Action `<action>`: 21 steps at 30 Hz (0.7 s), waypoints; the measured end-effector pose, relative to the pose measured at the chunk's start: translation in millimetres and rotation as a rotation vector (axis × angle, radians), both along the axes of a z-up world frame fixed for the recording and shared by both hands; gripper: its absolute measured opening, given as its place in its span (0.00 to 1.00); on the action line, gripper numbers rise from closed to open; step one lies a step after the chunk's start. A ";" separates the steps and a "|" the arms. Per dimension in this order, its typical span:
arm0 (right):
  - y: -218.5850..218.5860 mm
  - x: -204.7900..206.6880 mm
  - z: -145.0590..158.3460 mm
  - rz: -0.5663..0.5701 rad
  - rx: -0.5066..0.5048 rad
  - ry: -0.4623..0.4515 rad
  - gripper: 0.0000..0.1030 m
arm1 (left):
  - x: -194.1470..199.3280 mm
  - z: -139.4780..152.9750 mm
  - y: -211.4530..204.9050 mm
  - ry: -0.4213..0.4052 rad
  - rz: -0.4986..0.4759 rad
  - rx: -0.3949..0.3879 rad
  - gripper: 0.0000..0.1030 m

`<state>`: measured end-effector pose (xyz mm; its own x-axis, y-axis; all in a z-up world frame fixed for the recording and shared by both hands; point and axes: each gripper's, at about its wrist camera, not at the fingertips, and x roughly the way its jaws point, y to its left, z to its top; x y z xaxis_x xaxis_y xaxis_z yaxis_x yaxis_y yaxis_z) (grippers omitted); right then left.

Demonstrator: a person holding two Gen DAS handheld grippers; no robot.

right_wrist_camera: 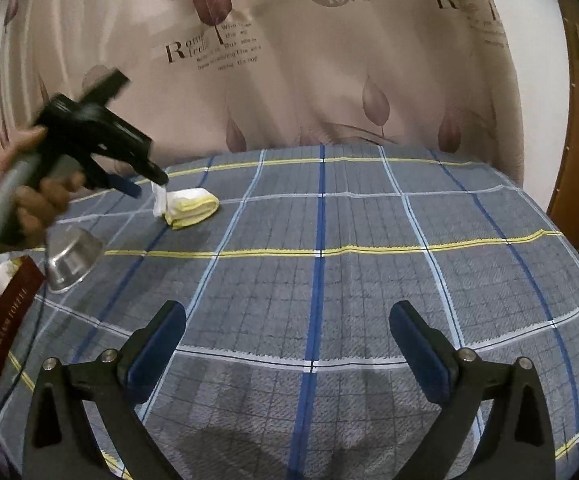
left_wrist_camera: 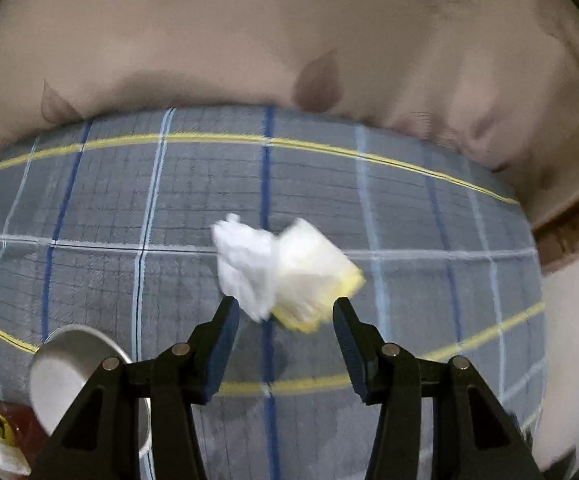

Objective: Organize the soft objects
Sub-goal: 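Grasp the white sock with the left gripper while the right gripper reaches toward the yellow-edged cloth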

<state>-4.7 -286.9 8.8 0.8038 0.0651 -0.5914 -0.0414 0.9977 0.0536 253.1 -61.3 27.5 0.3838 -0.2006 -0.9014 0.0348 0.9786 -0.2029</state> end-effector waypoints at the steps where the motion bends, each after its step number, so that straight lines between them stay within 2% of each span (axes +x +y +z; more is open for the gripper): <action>1: 0.1 -0.6 0.5 0.002 0.002 -0.005 0.98 | 6.9 -6.7 1.5 0.014 0.018 0.004 0.48; 3: 0.5 -1.6 1.6 0.007 0.004 -0.013 0.99 | 20.1 -19.7 7.0 0.037 0.057 0.015 0.48; 10: -1.8 -3.6 2.9 0.002 0.021 -0.030 0.99 | 40.7 -41.6 33.8 0.037 0.155 0.005 0.48; 11: -2.3 -3.1 2.8 -0.002 0.023 -0.029 0.99 | 42.1 -43.9 36.6 0.042 0.167 0.002 0.46; 12: -2.8 -2.8 2.7 -0.004 0.024 -0.026 0.99 | 42.4 -46.4 40.1 0.045 0.183 -0.007 0.15; 13: -2.8 -2.5 2.6 -0.004 0.025 -0.025 0.99 | 40.8 -48.7 43.8 0.041 0.198 -0.025 0.05; 15: -3.0 -2.2 2.9 -0.004 0.024 -0.022 0.99 | 35.8 -51.4 50.0 0.032 0.234 -0.046 0.05; 18: -4.1 -1.4 3.0 -0.007 0.026 -0.019 0.99 | 30.0 -55.8 51.3 0.045 0.226 -0.026 0.04; 21: -5.8 0.9 2.1 -0.010 0.029 -0.009 0.99 | 18.7 -51.4 50.5 0.012 0.213 -0.023 0.04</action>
